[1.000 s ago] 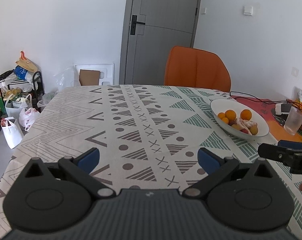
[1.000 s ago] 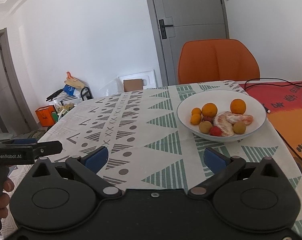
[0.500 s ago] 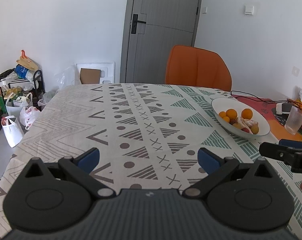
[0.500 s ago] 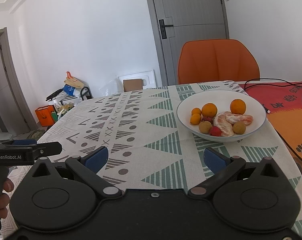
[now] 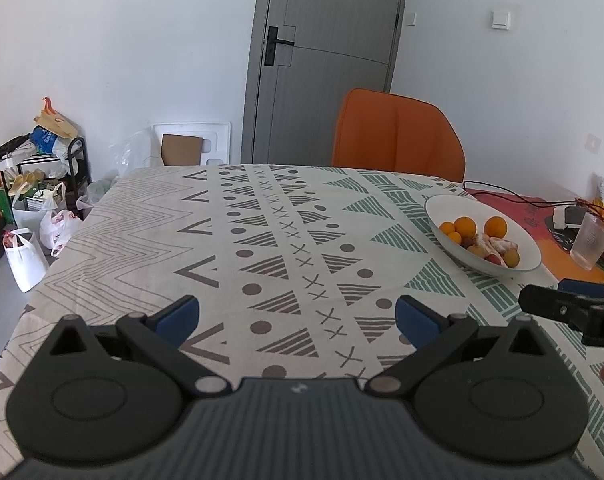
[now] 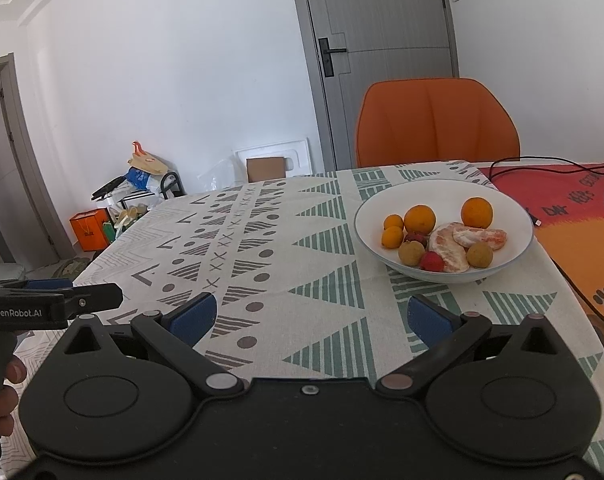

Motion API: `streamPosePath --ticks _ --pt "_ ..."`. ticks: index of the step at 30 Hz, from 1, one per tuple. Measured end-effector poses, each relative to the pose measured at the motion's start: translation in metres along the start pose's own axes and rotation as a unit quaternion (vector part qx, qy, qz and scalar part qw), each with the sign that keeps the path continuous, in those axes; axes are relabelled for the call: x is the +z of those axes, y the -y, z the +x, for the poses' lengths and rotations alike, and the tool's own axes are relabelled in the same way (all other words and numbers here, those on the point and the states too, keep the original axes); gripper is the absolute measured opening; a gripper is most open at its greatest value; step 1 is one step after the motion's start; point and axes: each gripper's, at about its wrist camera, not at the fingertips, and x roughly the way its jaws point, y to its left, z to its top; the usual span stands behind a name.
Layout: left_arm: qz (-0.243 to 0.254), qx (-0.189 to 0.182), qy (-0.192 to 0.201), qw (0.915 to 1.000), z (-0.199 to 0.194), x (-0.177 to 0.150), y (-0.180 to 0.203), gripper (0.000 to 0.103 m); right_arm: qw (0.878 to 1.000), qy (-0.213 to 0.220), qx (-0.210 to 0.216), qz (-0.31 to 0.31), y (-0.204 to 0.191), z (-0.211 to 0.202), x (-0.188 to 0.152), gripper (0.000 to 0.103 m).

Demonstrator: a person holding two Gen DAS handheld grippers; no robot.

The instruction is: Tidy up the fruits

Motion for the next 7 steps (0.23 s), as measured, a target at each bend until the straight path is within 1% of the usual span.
streamPosePath --ticks 7 --pt "0.002 -0.002 -0.002 1.0 0.0006 -0.001 -0.0002 0.103 1.0 -0.002 0.001 -0.002 -0.0017 0.0011 -0.001 0.103"
